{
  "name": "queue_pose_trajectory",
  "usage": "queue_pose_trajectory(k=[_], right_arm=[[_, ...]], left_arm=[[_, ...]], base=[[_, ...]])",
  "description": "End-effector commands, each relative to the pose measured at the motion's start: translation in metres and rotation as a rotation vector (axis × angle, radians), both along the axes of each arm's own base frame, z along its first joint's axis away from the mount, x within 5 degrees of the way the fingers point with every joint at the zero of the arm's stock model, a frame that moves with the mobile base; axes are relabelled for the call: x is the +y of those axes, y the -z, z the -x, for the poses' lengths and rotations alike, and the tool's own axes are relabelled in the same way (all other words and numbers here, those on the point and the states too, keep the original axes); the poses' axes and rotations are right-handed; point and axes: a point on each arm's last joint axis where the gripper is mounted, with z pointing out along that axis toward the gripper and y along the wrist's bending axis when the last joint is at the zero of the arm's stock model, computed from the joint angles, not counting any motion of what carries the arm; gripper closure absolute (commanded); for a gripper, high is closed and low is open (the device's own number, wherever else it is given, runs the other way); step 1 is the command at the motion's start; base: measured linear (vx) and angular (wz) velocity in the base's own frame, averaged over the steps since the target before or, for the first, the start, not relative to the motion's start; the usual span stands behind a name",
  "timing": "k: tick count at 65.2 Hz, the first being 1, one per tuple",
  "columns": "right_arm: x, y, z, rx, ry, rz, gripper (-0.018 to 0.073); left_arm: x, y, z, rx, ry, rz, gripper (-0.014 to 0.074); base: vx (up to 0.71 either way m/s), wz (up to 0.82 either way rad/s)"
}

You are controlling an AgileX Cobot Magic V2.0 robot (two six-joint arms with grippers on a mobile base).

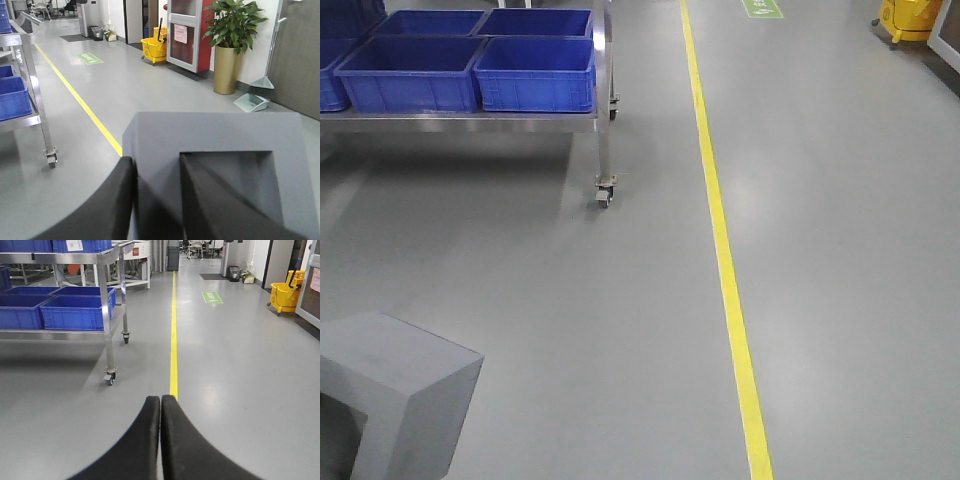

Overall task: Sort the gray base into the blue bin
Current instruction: 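Drive the base away from the table holding the block in the left gripper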

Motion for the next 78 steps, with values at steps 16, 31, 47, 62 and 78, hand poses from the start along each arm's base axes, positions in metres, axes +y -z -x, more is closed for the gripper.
queue_pose_trajectory(k=[16,31,47,62,78], right_arm=[[0.0001,-0.0025,-0.0002,-0.072,0.0,0.011,0.0568],[0.0001,-0.0025,-0.0002,-0.072,0.0,0.011,0.0568],[0.0001,-0.0025,-0.0002,-0.072,0.0,0.011,0.0568],[0.0001,-0.0025,-0.0002,-0.072,0.0,0.011,0.0568],[0.0001,-0.0025,-0.0002,-0.072,0.0,0.011,0.0568]], left_arm=[[0.0009,-0.0188,-0.0002,-0.098,-0.01,0.08,0.0602],[0.0009,-0.0188,-0.0002,-0.098,-0.01,0.08,0.0602],[0.0009,-0.0188,-0.0002,-0.098,-0.01,0.08,0.0602],[0.0009,-0.0188,-0.0002,-0.098,-0.01,0.08,0.0602],[0.0009,-0.0188,-0.0002,-0.098,-0.01,0.08,0.0602]], base=[[0.43,-0.02],[0.44,-0.02],[0.45,0.02],[0.46,0.09],[0.43,0.08]])
